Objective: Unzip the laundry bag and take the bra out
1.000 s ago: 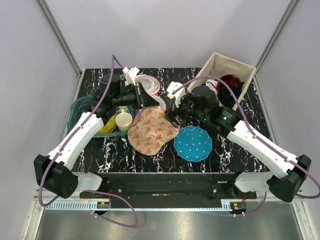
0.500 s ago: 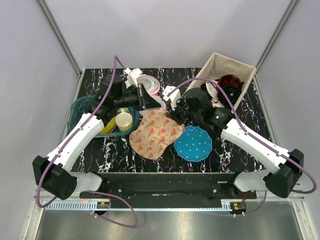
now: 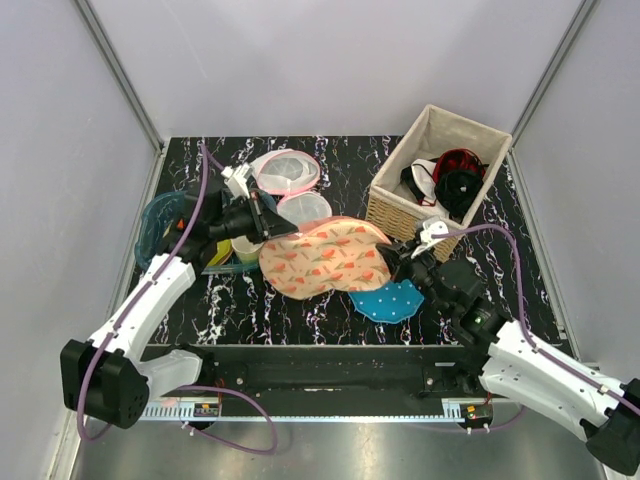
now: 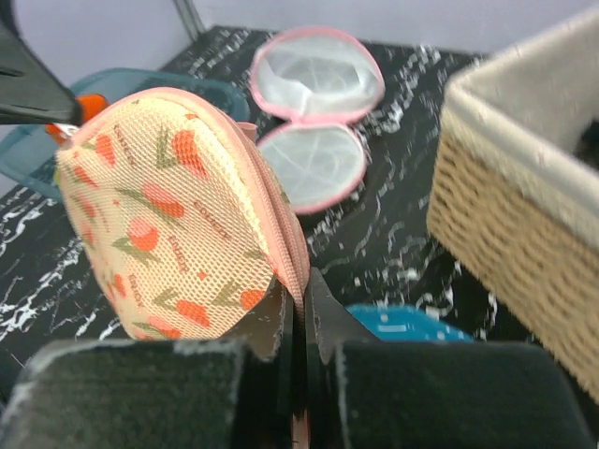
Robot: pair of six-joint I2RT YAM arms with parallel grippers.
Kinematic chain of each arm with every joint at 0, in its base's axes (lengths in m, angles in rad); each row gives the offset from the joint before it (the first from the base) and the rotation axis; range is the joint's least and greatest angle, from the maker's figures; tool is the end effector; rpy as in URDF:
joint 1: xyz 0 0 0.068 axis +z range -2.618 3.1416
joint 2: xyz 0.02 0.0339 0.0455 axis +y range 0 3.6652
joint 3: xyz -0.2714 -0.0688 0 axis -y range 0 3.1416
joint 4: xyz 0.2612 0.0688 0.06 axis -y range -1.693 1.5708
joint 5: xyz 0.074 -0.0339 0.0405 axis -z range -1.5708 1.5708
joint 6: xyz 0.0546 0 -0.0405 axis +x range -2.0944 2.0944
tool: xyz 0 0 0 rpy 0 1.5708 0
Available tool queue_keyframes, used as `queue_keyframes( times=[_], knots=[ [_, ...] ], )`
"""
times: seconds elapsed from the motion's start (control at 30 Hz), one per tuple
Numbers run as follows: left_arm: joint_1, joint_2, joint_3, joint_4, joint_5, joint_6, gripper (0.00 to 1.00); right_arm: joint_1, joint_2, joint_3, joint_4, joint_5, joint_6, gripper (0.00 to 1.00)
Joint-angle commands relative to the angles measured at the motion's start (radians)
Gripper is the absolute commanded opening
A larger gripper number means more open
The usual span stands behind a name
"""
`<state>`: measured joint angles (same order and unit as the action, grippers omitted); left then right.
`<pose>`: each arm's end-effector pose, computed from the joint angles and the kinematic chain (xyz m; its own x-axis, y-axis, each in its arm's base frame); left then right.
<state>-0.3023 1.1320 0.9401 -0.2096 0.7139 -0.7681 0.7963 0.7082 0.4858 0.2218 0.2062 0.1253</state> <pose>0.2554 -0.1171 0.3232 -0.8244 -0.2930 -0.4842 0.3165 0.4707 -0.8236 0.1544 0.1418 0.2909 -0.0700 0.1034 -0.9922 -0.5520 0.8244 0.1249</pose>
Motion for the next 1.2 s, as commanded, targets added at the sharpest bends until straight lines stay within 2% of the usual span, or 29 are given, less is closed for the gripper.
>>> queue_keyframes(
  times=[0.0,0.1,0.13,0.2,0.23,0.27,0.43,0.67,0.77,0.9,1.03,1.17],
  knots=[
    [0.048,-0.055,-0.076,0.076,0.018,-0.02,0.0,-0.005,-0.09,-0.064,-0.016,0.183,0.135,0.0],
    [0.049,-0.072,-0.084,0.075,0.016,-0.023,0.0,-0.005,-0.171,-0.073,-0.146,0.168,0.128,0.0],
    [0.048,-0.078,-0.086,0.079,0.016,-0.028,0.0,-0.005,-0.19,-0.055,-0.183,0.162,0.12,0.1],
    [0.035,-0.084,-0.081,0.082,0.019,-0.034,0.0,-0.005,-0.223,-0.018,-0.299,0.112,0.085,0.43],
    [0.028,-0.089,-0.077,0.078,0.018,-0.034,0.0,-0.006,-0.227,0.028,-0.326,0.089,0.077,0.68],
    [0.008,-0.095,-0.064,0.073,0.012,-0.03,0.0,-0.005,-0.225,0.051,-0.357,0.038,0.051,0.75],
    [-0.041,-0.074,-0.005,0.027,-0.039,0.004,0.0,-0.005,-0.072,0.192,-0.366,-0.04,-0.012,0.81],
    [-0.073,-0.051,0.046,-0.013,-0.06,0.035,0.0,-0.002,0.238,0.405,-0.346,-0.318,-0.104,0.9],
    [-0.077,-0.051,0.054,-0.024,-0.062,0.039,0.0,0.004,0.379,0.516,-0.412,-0.407,-0.156,0.86],
    [-0.078,-0.046,0.054,-0.011,-0.051,0.036,0.0,0.006,0.548,0.643,-0.464,-0.517,-0.21,0.87],
    [-0.083,-0.046,0.06,0.022,-0.047,0.016,0.0,0.006,0.625,0.704,-0.444,-0.536,-0.253,0.93],
    [-0.084,-0.038,0.075,0.022,-0.045,0.012,0.0,0.006,0.691,0.749,-0.458,-0.609,-0.262,0.92]
  ],
)
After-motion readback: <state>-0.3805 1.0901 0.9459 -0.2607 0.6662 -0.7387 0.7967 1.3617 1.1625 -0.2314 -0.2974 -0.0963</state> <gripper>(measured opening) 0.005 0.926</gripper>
